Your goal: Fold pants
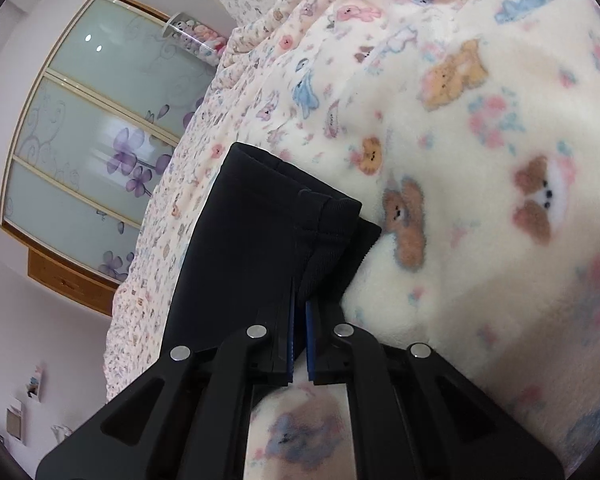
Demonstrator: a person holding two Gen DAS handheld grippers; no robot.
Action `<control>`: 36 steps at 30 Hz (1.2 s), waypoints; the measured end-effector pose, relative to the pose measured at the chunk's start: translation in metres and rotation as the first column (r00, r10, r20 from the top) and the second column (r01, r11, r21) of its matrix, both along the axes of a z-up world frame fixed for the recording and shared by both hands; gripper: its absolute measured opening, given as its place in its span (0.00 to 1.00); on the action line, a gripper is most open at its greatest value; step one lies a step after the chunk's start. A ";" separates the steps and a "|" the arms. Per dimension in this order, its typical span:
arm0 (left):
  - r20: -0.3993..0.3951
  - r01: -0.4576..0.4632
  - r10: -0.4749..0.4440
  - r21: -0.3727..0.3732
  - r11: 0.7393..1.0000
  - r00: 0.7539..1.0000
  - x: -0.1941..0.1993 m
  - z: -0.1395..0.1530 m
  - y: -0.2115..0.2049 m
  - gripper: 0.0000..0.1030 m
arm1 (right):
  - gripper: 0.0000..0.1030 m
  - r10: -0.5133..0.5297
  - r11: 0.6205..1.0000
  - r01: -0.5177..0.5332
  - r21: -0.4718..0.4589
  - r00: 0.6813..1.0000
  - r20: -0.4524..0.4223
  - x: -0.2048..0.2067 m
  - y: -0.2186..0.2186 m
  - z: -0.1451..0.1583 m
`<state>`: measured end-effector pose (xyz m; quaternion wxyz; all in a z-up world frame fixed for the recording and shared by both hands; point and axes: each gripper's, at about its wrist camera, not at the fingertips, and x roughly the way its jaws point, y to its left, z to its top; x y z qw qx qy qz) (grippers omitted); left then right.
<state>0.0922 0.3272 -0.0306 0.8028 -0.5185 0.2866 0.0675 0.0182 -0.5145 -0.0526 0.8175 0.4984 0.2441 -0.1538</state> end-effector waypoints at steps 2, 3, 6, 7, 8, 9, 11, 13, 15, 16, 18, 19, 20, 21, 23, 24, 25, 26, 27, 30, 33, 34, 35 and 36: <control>0.000 -0.004 0.004 0.014 1.000 1.000 0.005 0.003 0.000 0.34 | 0.04 -0.002 1.000 0.002 -0.006 1.000 -0.006 0.001 0.001 0.002; -0.003 -0.008 0.009 0.021 1.000 1.000 0.006 0.004 0.000 0.21 | 0.04 -0.003 1.000 0.003 -0.005 1.000 -0.006 0.003 0.002 0.002; -0.005 -0.021 0.021 0.055 0.998 1.000 -0.001 0.003 -0.002 0.07 | 0.04 -0.001 1.000 0.001 -0.001 1.000 -0.006 0.002 0.002 0.002; 0.000 -0.023 0.023 0.068 0.997 1.000 -0.006 0.003 -0.003 0.06 | 0.04 -0.001 1.000 0.001 0.001 1.000 -0.006 0.001 0.002 0.002; 0.006 -0.027 0.026 0.077 0.997 1.000 -0.011 0.004 -0.004 0.06 | 0.04 -0.004 1.000 0.004 0.004 1.000 -0.003 0.000 0.002 0.002; 0.023 -0.037 0.035 0.082 0.996 0.999 -0.019 0.006 -0.006 0.06 | 0.04 -0.004 1.000 0.004 0.002 1.000 -0.002 0.000 0.003 0.002; 0.024 -0.040 0.037 0.109 0.993 0.999 -0.024 0.006 -0.007 0.07 | 0.04 -0.001 1.000 0.001 -0.009 1.000 -0.009 0.000 0.003 0.001; -0.048 -0.006 0.015 0.178 0.984 0.999 -0.013 -0.001 -0.011 0.12 | 0.04 0.005 1.000 -0.005 -0.028 1.000 -0.029 0.002 0.005 0.002; -0.053 0.001 0.008 0.186 0.983 0.999 -0.012 -0.002 -0.011 0.16 | 0.05 0.014 1.000 -0.015 -0.027 0.999 -0.045 0.001 0.006 0.005; -0.041 -0.006 0.014 0.188 0.982 0.999 -0.015 0.003 -0.011 0.20 | 0.06 0.021 0.999 -0.022 -0.024 0.998 -0.051 0.000 0.005 0.006; -0.017 -0.039 0.044 0.228 0.973 0.999 -0.023 0.014 -0.014 0.52 | 0.07 0.031 0.999 -0.033 -0.025 0.997 -0.066 -0.007 0.006 0.011; -0.015 -0.083 0.090 0.283 0.956 0.996 -0.030 0.022 -0.017 0.63 | 0.08 0.023 0.999 -0.025 -0.037 0.997 -0.075 -0.012 0.006 0.015; 0.003 -0.120 0.126 0.328 0.937 0.992 -0.038 0.029 -0.021 0.72 | 0.11 0.009 0.998 -0.014 -0.059 0.997 -0.081 -0.018 0.008 0.019; 0.038 -0.158 0.156 0.384 0.910 0.987 -0.048 0.037 -0.026 0.73 | 0.11 -0.014 0.994 0.005 -0.110 0.996 -0.085 -0.027 0.011 0.028; 0.074 -0.174 0.158 0.441 0.881 0.985 -0.057 0.047 -0.035 0.75 | 0.15 -0.032 0.985 0.018 -0.173 0.996 -0.082 -0.035 0.015 0.040; 0.102 -0.180 0.149 0.475 0.861 0.984 -0.061 0.052 -0.044 0.78 | 0.18 -0.039 0.976 0.021 -0.218 0.996 -0.075 -0.040 0.020 0.051; 0.118 -0.167 0.125 0.497 0.852 0.985 -0.060 0.056 -0.052 0.80 | 0.23 -0.036 0.968 0.019 -0.250 0.997 -0.065 -0.040 0.024 0.059; 0.128 -0.152 0.100 0.512 0.845 0.987 -0.059 0.058 -0.058 0.81 | 0.35 -0.021 0.959 0.006 -0.282 0.998 -0.051 -0.039 0.031 0.068; 0.139 -0.117 0.048 0.543 0.831 0.989 -0.053 0.061 -0.070 0.83 | 0.45 0.018 0.946 -0.027 -0.323 0.999 -0.032 -0.031 0.042 0.079; 0.131 -0.014 -0.080 0.590 0.807 0.988 -0.034 0.063 -0.096 0.91 | 0.64 0.248 0.885 -0.227 -0.408 0.969 0.000 0.014 0.090 0.107; 0.080 0.134 -0.230 0.613 0.779 0.970 -0.006 0.050 -0.124 0.92 | 0.64 0.526 0.742 -0.476 -0.471 0.850 -0.031 0.073 0.164 0.123; 0.069 0.164 -0.260 0.615 0.772 0.963 -0.001 0.045 -0.130 0.92 | 0.64 0.613 0.672 -0.555 -0.490 0.789 -0.054 0.096 0.196 0.125; 0.059 0.191 -0.287 0.617 0.763 0.956 0.005 0.039 -0.133 0.93 | 0.64 0.662 0.630 -0.600 -0.494 0.747 -0.064 0.108 0.216 0.125; 0.047 0.210 -0.304 0.624 0.752 0.951 0.009 0.032 -0.137 0.95 | 0.64 0.742 0.559 -0.674 -0.482 0.666 -0.072 0.132 0.248 0.124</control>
